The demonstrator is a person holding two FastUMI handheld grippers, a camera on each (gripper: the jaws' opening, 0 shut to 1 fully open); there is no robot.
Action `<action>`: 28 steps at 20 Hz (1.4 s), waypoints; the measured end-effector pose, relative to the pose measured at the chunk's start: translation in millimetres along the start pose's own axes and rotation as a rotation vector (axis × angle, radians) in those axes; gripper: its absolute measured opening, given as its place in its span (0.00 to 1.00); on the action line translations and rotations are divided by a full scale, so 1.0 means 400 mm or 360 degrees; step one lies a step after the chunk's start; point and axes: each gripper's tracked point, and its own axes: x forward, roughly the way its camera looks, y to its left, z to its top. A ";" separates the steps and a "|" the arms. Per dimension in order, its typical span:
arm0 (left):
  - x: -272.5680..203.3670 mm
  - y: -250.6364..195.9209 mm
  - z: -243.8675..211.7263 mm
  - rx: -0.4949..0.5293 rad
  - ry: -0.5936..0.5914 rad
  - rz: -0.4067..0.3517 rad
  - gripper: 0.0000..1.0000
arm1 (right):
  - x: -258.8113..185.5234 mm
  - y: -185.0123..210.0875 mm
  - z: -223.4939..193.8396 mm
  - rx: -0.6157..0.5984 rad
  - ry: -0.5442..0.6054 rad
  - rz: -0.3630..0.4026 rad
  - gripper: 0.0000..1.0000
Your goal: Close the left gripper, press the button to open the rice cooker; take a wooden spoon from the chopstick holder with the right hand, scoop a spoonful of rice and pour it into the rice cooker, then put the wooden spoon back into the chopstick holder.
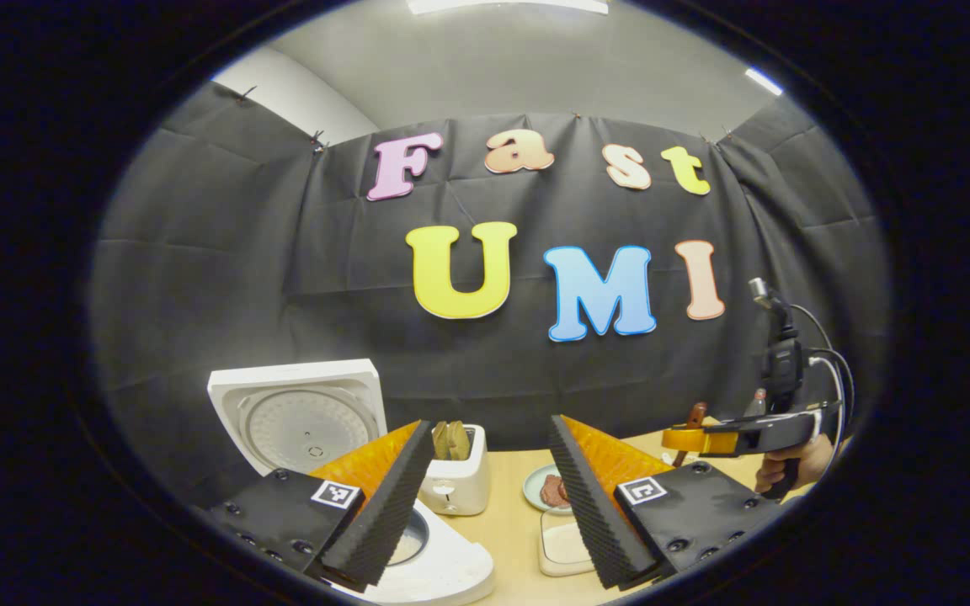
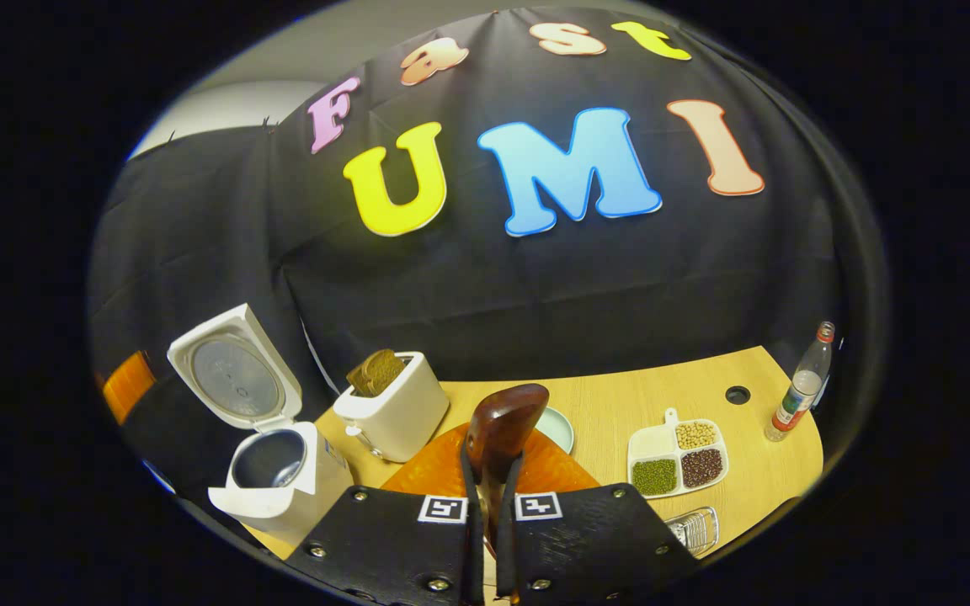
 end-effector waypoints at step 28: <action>-0.047 0.154 -0.036 0.0005 0.0063 0.0149 0.92 | 0.138 0.018 -0.270 0.1212 0.0318 0.0097 0.06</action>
